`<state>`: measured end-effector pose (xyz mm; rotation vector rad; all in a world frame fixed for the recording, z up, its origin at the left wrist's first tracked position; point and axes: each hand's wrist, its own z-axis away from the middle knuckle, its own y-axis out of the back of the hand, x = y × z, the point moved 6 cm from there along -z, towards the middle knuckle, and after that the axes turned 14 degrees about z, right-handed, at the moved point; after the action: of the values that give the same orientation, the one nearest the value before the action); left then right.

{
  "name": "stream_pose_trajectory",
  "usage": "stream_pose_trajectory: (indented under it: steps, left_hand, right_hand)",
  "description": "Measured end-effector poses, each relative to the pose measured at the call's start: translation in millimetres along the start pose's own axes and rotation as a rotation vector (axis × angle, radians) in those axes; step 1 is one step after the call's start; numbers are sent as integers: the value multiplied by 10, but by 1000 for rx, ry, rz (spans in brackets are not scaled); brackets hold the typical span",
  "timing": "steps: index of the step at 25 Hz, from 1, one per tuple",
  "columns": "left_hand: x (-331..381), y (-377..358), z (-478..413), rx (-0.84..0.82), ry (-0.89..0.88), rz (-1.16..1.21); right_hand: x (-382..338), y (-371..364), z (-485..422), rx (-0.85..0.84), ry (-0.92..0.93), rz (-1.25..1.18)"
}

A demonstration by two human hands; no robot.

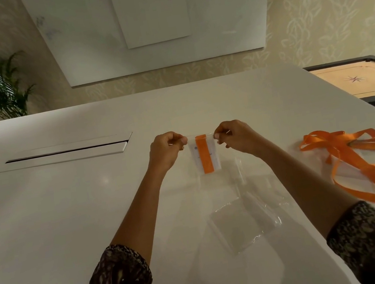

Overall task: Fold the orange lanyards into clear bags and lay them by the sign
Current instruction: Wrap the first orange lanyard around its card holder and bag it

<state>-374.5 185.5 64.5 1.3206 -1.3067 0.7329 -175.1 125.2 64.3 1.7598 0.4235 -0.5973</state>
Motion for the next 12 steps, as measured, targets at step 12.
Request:
stream_pose_trajectory:
  steps: [12]
  left_hand:
    - [-229, 337, 180, 133, 195, 281]
  right_hand:
    - [-154, -408, -73, -22, -168, -374]
